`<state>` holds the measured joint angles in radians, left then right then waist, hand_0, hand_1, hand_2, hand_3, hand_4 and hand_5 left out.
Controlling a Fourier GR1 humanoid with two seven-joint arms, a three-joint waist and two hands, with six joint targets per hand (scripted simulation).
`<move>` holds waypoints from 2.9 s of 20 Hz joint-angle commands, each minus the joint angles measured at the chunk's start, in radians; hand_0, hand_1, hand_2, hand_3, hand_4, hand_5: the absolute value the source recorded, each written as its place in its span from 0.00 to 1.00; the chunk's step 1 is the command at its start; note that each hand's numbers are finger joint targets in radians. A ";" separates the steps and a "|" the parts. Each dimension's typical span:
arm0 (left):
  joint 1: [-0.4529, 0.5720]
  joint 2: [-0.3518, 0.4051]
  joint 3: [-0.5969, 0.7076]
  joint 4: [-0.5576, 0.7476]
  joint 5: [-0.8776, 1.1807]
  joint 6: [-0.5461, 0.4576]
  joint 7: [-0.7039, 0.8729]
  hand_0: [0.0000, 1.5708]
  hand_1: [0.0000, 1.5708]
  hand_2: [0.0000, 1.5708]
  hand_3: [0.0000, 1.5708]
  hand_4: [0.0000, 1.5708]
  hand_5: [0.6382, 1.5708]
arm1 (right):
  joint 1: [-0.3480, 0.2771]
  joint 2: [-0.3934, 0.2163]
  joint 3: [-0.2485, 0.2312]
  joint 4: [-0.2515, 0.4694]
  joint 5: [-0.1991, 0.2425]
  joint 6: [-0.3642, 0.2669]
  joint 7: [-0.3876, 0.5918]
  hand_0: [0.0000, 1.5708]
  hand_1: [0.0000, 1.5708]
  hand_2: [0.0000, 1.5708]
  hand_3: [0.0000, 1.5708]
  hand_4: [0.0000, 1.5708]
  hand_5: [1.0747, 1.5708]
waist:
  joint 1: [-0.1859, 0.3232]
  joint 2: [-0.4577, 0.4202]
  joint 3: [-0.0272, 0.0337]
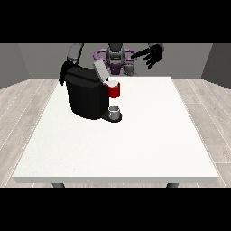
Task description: Insert the coffee pod into the coffee machine and close the lid
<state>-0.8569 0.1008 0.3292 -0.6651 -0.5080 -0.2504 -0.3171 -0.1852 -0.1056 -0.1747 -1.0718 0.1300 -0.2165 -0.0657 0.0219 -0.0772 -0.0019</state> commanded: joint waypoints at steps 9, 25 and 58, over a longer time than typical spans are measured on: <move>0.328 -0.066 0.043 -0.007 0.125 -0.049 0.007 0.00 0.00 0.00 0.00 0.25 1.00 | 0.053 0.051 0.069 -0.135 -0.063 0.118 -0.004 0.00 0.00 0.00 0.00 0.00 1.00 | 0.074 -0.246 0.0021; 0.423 -0.100 -0.064 -0.316 0.261 -0.062 0.113 0.00 0.00 0.00 0.00 0.24 1.00 | -0.188 -0.080 0.005 -0.161 -0.102 0.200 0.085 0.00 0.00 0.00 0.00 0.00 1.00 | 0.172 -0.095 0.0024; 0.664 0.037 -0.145 -0.709 0.415 -0.026 0.191 0.00 0.00 0.00 0.00 0.22 1.00 | -0.494 -0.026 0.086 0.033 -0.129 0.230 0.159 0.00 0.00 0.00 0.00 0.08 1.00 | 0.115 0.104 0.0018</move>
<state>-0.2247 0.0965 0.1651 -1.3858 -0.1007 -0.2556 -0.0978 -0.6679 -0.1442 -0.1162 -1.0404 -0.0132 0.0076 0.0779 0.1466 0.0183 -0.0009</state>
